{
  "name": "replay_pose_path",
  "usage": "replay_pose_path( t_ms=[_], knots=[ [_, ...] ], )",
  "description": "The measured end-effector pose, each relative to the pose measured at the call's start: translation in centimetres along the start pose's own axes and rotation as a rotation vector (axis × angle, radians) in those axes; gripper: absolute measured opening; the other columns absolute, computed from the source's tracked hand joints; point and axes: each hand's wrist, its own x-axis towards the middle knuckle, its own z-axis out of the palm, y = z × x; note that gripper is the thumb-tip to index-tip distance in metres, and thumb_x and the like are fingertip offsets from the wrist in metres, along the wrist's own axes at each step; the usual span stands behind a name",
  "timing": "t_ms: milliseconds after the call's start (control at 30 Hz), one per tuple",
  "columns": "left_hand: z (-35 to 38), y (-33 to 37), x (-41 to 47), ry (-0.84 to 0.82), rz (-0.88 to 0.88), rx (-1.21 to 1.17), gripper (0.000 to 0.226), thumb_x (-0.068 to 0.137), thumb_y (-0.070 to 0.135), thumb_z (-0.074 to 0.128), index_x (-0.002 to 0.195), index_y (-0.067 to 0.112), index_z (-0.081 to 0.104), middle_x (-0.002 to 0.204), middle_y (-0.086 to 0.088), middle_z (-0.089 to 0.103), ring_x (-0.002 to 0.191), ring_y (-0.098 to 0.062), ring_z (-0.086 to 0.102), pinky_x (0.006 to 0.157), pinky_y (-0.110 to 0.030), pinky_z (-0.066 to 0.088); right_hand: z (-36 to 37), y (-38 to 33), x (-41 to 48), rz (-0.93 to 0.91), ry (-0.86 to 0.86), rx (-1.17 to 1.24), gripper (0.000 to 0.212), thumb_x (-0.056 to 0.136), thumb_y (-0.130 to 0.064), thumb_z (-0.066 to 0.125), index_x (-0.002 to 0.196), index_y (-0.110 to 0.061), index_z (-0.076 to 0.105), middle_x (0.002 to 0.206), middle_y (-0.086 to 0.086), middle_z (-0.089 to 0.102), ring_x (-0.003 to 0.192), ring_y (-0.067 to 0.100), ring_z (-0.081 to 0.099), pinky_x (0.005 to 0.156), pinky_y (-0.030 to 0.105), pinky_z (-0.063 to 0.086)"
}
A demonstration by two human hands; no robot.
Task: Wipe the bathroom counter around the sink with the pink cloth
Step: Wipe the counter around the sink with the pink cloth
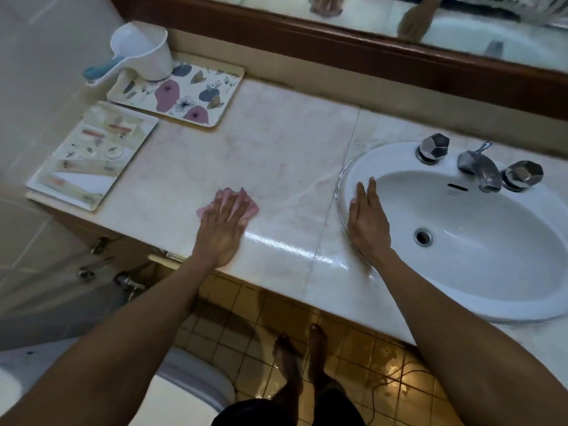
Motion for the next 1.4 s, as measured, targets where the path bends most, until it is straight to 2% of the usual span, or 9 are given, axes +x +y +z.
replay_pose_path(
  t_ms=[133,267,400,600,867,967,1067,1200,1400],
  knots=[
    [1.7,7.5,-2.2,0.123,-0.307,-0.116,0.06,0.111,0.038,0.025,0.166,0.025,0.003,0.174,-0.008,0.002,0.161,-0.031,-0.001,0.127,-0.049,0.012,0.0,0.2,0.1,0.012,-0.007,0.039,0.053,0.106,-0.037,0.022,0.156,-0.021,0.023,0.167,-0.001,0.004,0.15,0.02,0.022,0.113,0.045,0.035],
    [3.7,15.5,-4.7,0.032,-0.068,-0.226,0.063,0.112,0.037,0.029,0.165,0.027,-0.004,0.173,-0.002,-0.012,0.16,-0.026,-0.016,0.13,-0.051,0.001,-0.4,0.6,0.1,0.01,-0.068,0.089,0.056,0.105,-0.042,0.019,0.157,-0.022,0.016,0.167,-0.004,-0.004,0.15,0.021,0.02,0.113,0.047,0.035],
    [5.2,22.1,-6.2,-0.022,0.176,-0.193,0.061,0.111,0.037,0.03,0.166,0.026,0.007,0.174,0.002,-0.006,0.161,-0.026,-0.01,0.128,-0.055,0.011,-2.5,1.7,-0.9,-0.048,-0.202,0.058,0.056,0.106,-0.041,0.023,0.158,-0.025,0.012,0.167,0.0,-0.006,0.149,0.024,0.022,0.114,0.04,0.033],
    [7.3,29.3,-9.1,-0.151,0.357,-0.183,0.06,0.111,0.041,0.027,0.165,0.028,0.006,0.174,0.001,-0.007,0.161,-0.023,-0.012,0.128,-0.055,0.012,-7.5,7.1,-5.8,-0.014,-0.443,0.032,0.059,0.103,-0.054,0.03,0.155,-0.028,0.026,0.162,0.0,0.029,0.143,0.025,0.037,0.116,0.039,0.03],
    [6.1,26.5,-6.8,-0.238,0.666,-0.028,0.057,0.112,0.04,0.022,0.165,0.03,0.005,0.174,0.005,-0.003,0.161,-0.021,-0.008,0.129,-0.053,0.012,-14.6,19.2,-13.3,0.063,-0.378,-0.208,0.053,0.101,-0.06,0.025,0.111,-0.028,0.066,0.104,0.0,0.07,0.096,0.025,0.062,0.075,0.035,0.038],
    [7.3,30.9,-9.9,-0.178,0.386,-0.087,0.058,0.111,0.04,0.022,0.165,0.028,0.007,0.174,0.001,-0.003,0.161,-0.023,-0.01,0.127,-0.056,0.013,-16.0,22.0,-15.0,-0.074,-0.247,-0.21,0.052,0.103,-0.051,0.023,0.078,-0.02,0.055,0.077,-0.002,0.064,0.072,0.022,0.057,0.07,0.036,0.035],
    [9.1,37.1,-12.1,-0.224,0.528,-0.075,0.06,0.112,0.039,0.026,0.165,0.03,0.001,0.174,0.003,-0.009,0.16,-0.022,-0.013,0.128,-0.057,0.009,-17.3,24.1,-15.7,-0.143,-0.169,-0.228,0.044,0.104,-0.043,0.027,0.068,-0.023,0.043,0.065,-0.006,0.049,0.064,0.02,0.046,0.071,0.039,0.037],
    [9.0,39.9,-10.1,-0.25,0.815,0.021,0.058,0.113,0.038,0.024,0.166,0.025,0.003,0.174,0.003,-0.006,0.161,-0.02,-0.009,0.129,-0.052,0.011,-19.1,27.2,-16.5,-0.165,-0.092,-0.269,0.047,0.1,-0.044,0.024,0.093,-0.02,0.064,0.093,0.001,0.067,0.091,0.024,0.058,0.092,0.039,0.038],
    [10.1,43.5,-11.5,-0.203,0.781,0.009,0.061,0.112,0.035,0.03,0.166,0.019,0.005,0.174,0.0,-0.006,0.161,-0.024,-0.008,0.128,-0.056,0.014,-21.0,31.0,-19.2,-0.191,-0.027,-0.221,0.039,0.103,-0.032,0.041,0.136,-0.014,0.054,0.141,0.006,0.053,0.135,0.026,0.043,0.111,0.043,0.032]
  ],
)
